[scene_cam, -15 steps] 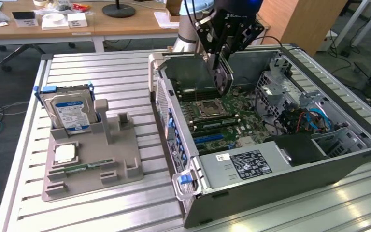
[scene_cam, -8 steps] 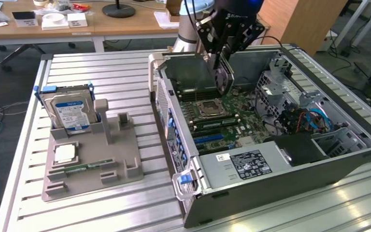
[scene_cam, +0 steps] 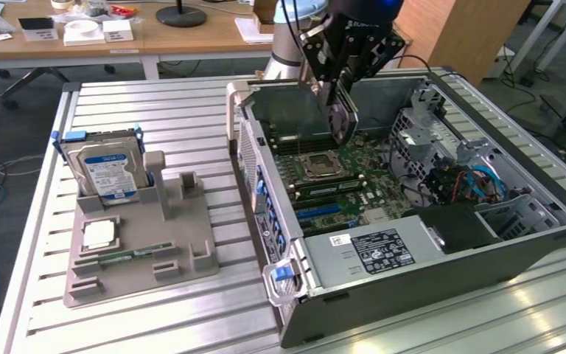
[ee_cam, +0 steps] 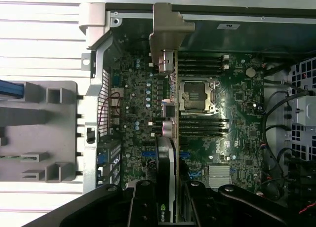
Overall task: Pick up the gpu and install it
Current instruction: 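Pick up the gpu and move the gpu toward the slot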
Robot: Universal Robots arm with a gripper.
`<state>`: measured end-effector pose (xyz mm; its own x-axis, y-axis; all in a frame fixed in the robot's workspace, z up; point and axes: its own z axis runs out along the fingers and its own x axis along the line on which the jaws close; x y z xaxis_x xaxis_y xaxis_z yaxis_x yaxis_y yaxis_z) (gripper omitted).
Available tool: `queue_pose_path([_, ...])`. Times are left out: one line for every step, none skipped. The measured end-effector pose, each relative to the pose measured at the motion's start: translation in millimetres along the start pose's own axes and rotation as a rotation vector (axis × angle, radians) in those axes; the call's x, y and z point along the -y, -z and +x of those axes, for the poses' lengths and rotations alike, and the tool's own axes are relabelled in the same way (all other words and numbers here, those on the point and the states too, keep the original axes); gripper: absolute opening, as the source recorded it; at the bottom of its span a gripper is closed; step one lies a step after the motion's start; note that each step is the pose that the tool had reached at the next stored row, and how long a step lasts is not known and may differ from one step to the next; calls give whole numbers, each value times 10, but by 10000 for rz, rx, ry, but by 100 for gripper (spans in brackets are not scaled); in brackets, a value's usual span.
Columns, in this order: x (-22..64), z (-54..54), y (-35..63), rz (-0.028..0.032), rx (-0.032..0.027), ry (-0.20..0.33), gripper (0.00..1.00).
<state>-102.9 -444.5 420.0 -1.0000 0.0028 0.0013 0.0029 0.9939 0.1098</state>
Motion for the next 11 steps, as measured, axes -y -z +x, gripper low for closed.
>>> queue_pose_path([0,-1,0,0,0,1,27])
queue_pose_path([0,-2,0,0,0,0,27])
queue_pose_path([0,-3,0,0,0,1,27])
queue_pose_path([0,-3,0,0,0,1,27])
queue_pose_path([0,-3,0,0,0,0,27])
queue_pose_path([0,-3,0,0,0,0,27])
queue_pose_path([0,-8,0,0,0,2,27])
queue_pose_path([0,-15,0,0,-1,3,27])
queue_pose_path([0,-24,0,0,0,1,27])
queue_pose_path([0,-36,0,0,0,1,27])
queue_pose_path([0,-49,0,0,0,0,27])
